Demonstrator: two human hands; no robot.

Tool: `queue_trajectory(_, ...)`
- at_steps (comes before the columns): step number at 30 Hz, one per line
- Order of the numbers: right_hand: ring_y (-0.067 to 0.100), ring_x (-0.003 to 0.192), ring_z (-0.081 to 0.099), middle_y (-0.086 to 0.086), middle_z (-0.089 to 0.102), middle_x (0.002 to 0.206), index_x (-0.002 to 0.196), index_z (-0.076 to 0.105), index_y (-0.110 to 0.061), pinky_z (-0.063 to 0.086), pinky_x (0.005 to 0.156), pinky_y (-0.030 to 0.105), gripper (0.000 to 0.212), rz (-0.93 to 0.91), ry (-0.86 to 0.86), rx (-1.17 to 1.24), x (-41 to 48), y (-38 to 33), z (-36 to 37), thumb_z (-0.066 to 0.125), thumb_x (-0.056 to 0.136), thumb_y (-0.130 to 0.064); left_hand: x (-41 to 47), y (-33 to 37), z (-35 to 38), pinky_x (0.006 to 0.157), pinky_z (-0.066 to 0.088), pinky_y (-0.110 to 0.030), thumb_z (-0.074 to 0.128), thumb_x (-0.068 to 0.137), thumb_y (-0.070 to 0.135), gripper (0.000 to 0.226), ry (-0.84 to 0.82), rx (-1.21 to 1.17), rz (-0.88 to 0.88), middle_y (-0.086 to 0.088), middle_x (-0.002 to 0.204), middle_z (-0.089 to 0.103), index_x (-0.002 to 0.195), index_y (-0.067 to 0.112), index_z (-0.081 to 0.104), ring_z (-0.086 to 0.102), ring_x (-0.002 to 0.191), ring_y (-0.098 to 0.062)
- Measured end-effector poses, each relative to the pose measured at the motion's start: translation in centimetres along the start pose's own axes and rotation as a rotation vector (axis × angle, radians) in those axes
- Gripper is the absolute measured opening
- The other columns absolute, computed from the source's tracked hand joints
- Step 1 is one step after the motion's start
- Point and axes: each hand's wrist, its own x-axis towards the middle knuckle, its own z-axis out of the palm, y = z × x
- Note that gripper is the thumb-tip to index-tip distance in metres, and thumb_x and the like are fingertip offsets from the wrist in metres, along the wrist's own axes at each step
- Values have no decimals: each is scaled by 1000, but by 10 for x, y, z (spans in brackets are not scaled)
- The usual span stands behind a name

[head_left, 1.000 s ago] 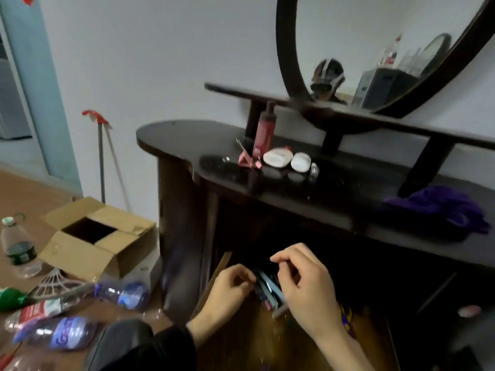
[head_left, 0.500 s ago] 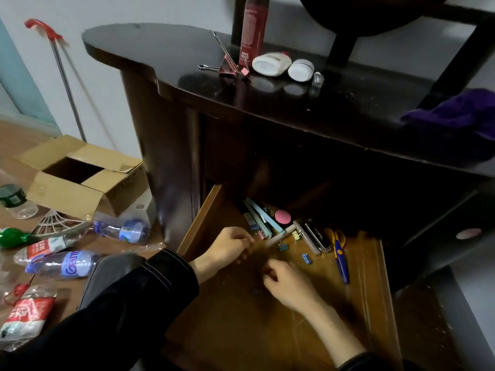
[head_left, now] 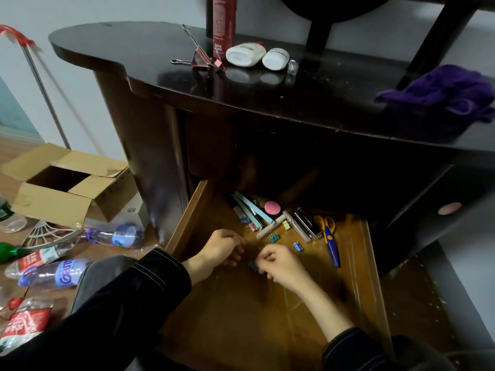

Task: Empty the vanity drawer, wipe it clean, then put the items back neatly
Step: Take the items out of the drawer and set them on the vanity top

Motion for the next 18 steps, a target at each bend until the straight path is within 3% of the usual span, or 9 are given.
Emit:
queue_trajectory(4,4,57,60,-3,73,73,90,73,-19,46,52,18,8,-19,82,225,0,-11,1,67,95,-22,-2,1,13,62,59,-37,49,102,25,20,-144,-243,-237,-19,103,66,117,12,52,70,80,-32)
queue_trajectory(7,-4,55,57,-12,69,65,82,74,-24,42,51,12,15,-47,56,189,0,-12,2,67,95,-21,-3,4,20,54,52,-30,40,105,30,29,-322,-395,-328,-15,85,62,108,5,56,62,63,-24)
queue_trajectory(10,-6,56,57,-12,68,65,81,75,-24,41,53,10,17,-38,72,192,0,-10,-4,66,96,-25,-1,3,22,46,39,-24,44,101,19,22,-298,-354,-303,-10,74,53,99,4,59,49,54,-16)
queue_trajectory(13,-3,71,63,-11,70,81,94,73,-25,45,56,12,9,35,278,221,6,-2,-17,65,98,-25,2,2,17,46,34,-22,46,99,17,21,-231,-372,-341,-7,73,49,92,4,62,43,55,-15)
queue_trajectory(15,5,90,66,-14,69,99,107,71,-25,45,63,12,12,95,435,69,10,8,-27,63,99,-22,2,3,15,45,34,-21,45,99,17,22,-209,-429,-368,-8,74,49,92,4,60,43,55,-15)
queue_trajectory(18,11,90,64,-5,63,121,127,63,-25,46,60,18,28,198,470,-283,13,28,-37,62,100,-27,0,5,16,47,37,-23,44,99,17,21,-197,-497,-389,-10,77,50,95,3,59,45,58,-17)
